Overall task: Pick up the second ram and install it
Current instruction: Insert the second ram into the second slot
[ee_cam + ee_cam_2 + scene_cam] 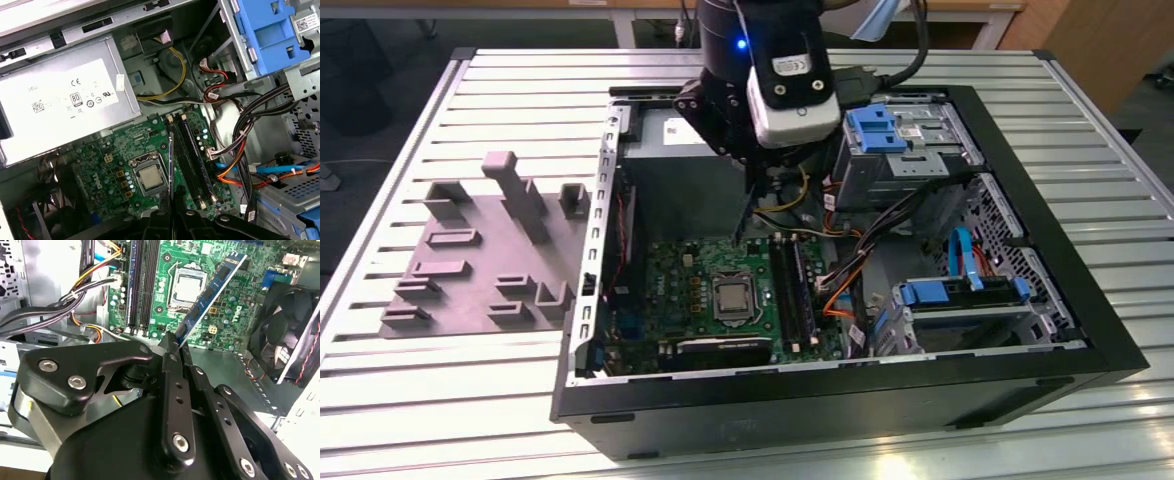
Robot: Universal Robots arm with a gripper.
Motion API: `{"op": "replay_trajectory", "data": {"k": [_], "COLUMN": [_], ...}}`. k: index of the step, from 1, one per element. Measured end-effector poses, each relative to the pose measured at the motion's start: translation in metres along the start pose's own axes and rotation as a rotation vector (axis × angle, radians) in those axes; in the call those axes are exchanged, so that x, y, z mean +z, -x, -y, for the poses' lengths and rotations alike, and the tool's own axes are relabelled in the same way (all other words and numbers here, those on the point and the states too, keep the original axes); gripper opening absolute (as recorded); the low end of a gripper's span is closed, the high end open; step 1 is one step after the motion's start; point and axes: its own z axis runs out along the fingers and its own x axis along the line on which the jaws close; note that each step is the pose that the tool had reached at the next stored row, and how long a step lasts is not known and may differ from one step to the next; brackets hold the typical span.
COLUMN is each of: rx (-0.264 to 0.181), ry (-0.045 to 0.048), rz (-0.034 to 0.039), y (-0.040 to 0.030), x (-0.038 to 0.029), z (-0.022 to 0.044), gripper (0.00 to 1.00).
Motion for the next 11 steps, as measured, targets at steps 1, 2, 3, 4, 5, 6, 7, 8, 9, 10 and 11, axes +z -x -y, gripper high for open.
{"op": "replay_trajectory", "data": {"k": [1,2,3,4,5,6,7,8,9,10,11], "rx": [-0.008,-0.016,-0.024,-0.032,-0.040,-0.047,-0.055,-0.063,-0.070,-0.079,-0.086], "ry": [0.0006,0.0012,0.0017,0.0023,0.0028,0.0033,0.0039,0.0044,0.0049,0.0055,0.0060], "rz": [0.0000,0.0000,0.0001,0.0001,0.0001,0.0001,0.0002,0.0002,0.0002,0.0002,0.0003], "y": [0.0000,0.0000,0.0000,0.0000,0.0000,0.0000,0.0000,0.0000,0.0000,0.0000,0.0000], "x": [0.0000,0.0000,0.0000,0.0000,0.0000,0.0000,0.0000,0.0000,0.0000,0.0000,0.0000], "z": [0.0000,0.0000,0.0000,0.0000,0.0000,0.0000,0.0000,0.0000,0.0000,0.0000,0.0000], "gripper": [0.14,0.14,0.14,0.14,0.14,0.14,0.14,0.14,0.14,0.14,0.14]}}
